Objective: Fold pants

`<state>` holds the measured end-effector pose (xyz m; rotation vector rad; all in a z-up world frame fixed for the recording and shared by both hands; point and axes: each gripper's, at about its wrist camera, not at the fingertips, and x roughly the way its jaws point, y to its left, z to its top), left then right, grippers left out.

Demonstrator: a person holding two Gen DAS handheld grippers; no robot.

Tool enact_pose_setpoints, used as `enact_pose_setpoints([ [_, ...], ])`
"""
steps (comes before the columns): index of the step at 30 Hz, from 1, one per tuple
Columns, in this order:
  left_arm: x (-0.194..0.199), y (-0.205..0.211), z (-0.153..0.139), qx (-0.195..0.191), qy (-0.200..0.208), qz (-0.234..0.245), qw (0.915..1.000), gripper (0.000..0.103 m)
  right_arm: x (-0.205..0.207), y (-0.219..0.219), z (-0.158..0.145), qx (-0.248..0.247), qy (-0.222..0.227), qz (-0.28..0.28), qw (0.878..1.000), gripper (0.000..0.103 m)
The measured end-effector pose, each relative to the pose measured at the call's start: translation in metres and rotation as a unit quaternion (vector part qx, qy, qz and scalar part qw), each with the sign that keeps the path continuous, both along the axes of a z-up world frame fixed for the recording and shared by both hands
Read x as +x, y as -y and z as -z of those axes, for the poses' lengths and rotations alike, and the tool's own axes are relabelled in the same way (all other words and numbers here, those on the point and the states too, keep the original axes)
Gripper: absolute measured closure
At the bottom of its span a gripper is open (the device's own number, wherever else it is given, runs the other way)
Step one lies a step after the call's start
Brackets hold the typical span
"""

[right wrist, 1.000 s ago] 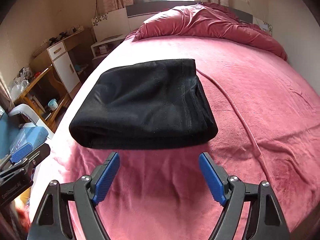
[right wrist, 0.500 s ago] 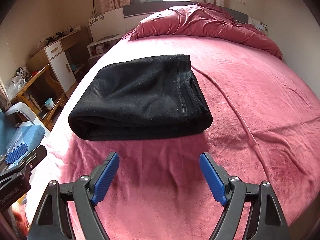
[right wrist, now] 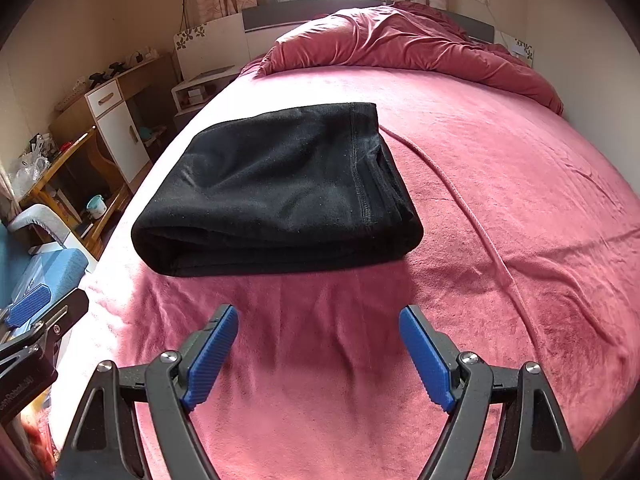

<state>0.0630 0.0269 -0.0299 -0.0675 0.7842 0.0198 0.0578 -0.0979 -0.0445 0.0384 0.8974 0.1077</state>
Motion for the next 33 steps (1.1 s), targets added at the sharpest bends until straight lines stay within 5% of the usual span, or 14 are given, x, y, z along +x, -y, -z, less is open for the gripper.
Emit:
enact_pose_setpoints([
  [33,-0.0045,-0.0015,-0.0067,0.005,0.007,-0.018,0.9998,0.018,-0.0004,-0.0033,0.0034,-0.001,-0.006,0.000,1.000,0.020],
])
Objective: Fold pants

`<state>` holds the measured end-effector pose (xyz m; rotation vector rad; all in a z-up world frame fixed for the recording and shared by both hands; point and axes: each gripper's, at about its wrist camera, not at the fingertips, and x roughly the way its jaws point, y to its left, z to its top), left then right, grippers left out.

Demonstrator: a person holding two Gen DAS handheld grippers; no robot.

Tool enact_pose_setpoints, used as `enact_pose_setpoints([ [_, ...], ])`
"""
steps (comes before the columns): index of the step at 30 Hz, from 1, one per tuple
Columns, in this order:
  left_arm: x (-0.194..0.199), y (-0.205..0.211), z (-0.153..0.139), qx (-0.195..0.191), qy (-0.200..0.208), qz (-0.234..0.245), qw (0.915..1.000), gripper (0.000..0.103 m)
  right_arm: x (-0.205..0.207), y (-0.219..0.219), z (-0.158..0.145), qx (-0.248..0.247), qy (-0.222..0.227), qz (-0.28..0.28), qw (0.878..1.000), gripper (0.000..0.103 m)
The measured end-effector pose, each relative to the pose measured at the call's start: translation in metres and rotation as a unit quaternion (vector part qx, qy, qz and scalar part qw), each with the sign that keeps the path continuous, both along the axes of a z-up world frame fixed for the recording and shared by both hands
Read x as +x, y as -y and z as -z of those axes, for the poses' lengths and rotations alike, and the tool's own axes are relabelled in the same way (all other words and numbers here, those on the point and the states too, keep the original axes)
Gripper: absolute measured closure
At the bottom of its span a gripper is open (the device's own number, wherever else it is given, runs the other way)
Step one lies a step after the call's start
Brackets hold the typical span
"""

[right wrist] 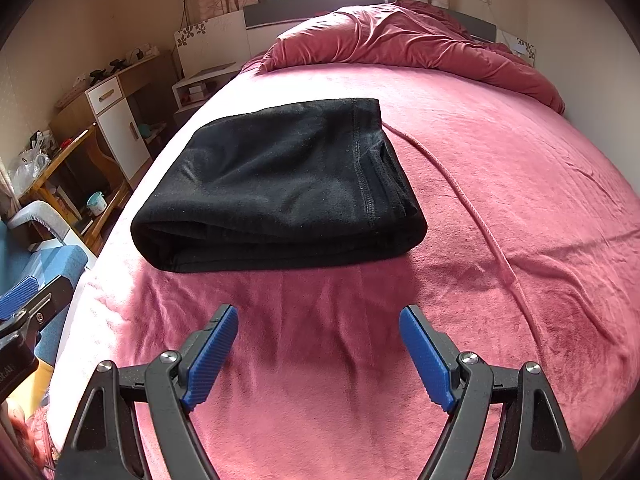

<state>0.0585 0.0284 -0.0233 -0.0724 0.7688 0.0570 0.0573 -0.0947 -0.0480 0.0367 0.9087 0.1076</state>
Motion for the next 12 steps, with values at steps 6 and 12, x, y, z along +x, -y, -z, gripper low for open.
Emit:
enact_pose_setpoints([
  [6,-0.0014,-0.0008,0.0015,-0.007,0.001,-0.001,1.0000,0.018,0.0003,-0.0003,0.0014,-0.002,-0.002,-0.001,1.000,0.020],
  [12,0.0009,-0.0007,0.0077,-0.015,-0.009,0.001,0.9999,0.018,0.0030,0.0031,0.0095,-0.002,-0.012,0.001,1.000,0.020],
])
